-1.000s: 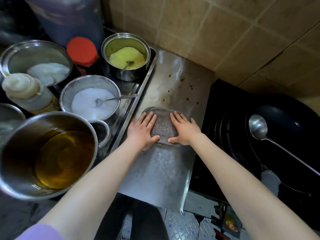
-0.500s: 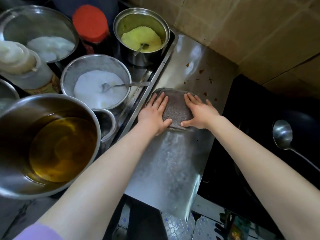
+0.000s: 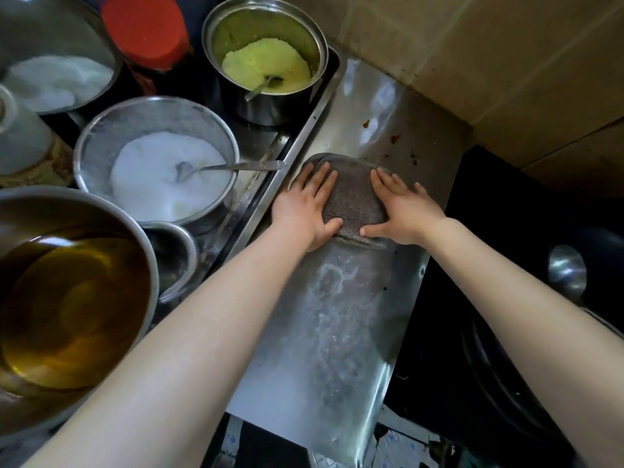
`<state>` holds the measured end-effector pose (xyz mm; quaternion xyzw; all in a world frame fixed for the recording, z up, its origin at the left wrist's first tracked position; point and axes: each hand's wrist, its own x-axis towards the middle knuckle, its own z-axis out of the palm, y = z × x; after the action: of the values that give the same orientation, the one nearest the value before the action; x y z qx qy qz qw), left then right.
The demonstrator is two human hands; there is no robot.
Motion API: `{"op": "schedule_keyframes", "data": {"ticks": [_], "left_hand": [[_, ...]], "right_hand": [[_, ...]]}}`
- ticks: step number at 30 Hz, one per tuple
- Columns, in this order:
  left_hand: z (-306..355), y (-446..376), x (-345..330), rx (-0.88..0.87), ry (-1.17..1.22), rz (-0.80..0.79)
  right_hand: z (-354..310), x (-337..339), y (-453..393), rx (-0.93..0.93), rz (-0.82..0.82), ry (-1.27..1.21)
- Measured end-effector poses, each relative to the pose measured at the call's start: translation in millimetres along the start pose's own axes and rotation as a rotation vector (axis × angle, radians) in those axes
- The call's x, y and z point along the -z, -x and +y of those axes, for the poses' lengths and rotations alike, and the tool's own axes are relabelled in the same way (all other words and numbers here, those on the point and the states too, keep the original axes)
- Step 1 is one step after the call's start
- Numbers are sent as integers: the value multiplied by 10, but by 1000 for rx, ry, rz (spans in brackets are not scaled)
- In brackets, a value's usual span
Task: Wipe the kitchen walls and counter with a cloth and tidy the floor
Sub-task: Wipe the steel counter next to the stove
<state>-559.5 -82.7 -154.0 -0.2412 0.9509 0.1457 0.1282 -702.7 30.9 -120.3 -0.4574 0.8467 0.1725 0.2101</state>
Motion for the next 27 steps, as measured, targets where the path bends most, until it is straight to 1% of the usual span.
{"op": "schedule_keyframes", "data": {"ticks": [8,20,27], "left_hand": [[60,-255,35,-21,-93,29],[99,-583,124,-30,-91,50],[108,-751,153,-38,-61,90]], "right_hand": [[172,31,-136,-14,9,-17],[368,201,-357,-14,1,11],[461,221,-470,-11,33,-8]]}}
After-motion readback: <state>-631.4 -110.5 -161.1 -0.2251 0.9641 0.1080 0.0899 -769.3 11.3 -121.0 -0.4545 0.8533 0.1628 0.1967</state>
